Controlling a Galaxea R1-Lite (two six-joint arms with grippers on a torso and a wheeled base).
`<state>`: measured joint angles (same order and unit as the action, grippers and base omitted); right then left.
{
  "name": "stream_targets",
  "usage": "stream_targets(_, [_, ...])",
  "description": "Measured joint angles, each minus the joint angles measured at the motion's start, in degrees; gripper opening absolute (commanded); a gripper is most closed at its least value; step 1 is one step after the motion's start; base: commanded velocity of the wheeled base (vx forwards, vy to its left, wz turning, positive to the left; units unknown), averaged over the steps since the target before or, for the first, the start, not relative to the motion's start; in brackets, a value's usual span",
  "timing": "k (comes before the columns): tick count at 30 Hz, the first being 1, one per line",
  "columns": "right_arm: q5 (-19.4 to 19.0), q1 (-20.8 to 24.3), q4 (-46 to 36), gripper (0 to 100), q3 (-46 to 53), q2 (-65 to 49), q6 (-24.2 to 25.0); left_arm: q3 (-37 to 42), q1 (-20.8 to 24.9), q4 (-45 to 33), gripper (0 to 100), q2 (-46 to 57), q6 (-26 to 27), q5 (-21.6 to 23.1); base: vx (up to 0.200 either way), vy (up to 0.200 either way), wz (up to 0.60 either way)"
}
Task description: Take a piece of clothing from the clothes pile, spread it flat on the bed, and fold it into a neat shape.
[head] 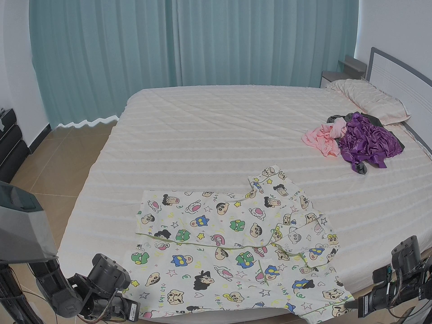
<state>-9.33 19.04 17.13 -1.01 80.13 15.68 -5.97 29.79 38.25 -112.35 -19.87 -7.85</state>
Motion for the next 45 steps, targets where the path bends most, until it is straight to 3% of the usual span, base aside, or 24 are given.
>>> stream_targets(5, [-0.1, -0.1, 0.1, 0, 0.0, -0.3, 0.1, -6.8, -2.5, -14.8, 0, 3.0, -0.4, 3.8, 0.000, 0.000, 0.00])
stream_targets(11, [-0.2, -0.1, 0.0, 0, -0.3, -0.2, 0.1, -20.7, -6.1, -38.8, 0, 6.4, -3.0, 10.0, 0.000, 0.000, 0.00])
stream_targets(15, [-0.4, -0.1, 0.0, 0, -0.8, 0.0, 0.1, -28.1, -7.7, -51.8, 0, 6.9, -4.4, 11.6, 0.000, 0.000, 0.00])
stream_targets(18, [-0.4, -0.1, 0.0, 0, -1.1, 0.2, 0.1, -31.5, -8.5, -57.1, 0, 6.3, -5.1, 11.8, 0.000, 0.000, 0.00])
stream_targets(30, [-0.6, -0.1, -0.1, 0, -3.3, 0.3, 0.2, -35.3, -9.2, -54.5, 0, -0.5, -6.9, 11.4, 0.000, 0.000, 0.00])
stream_targets(36, [-0.7, -0.8, 0.1, 0, -5.9, 1.5, 0.9, -36.9, -10.1, -49.4, 0, -2.6, -11.8, 11.5, 0.000, 0.000, 0.00])
stream_targets(41, [-0.5, -1.7, 0.4, 0, -8.4, 4.1, 2.7, -39.3, -11.3, -48.7, 0, -3.1, -15.2, 11.8, 0.000, 0.000, 0.00])
stream_targets(45, [-0.3, -2.3, 1.3, 0, -10.0, 6.8, 3.5, -42.5, -12.5, -48.7, 0, -3.3, -20.8, 12.8, 0.000, 0.000, 0.00])
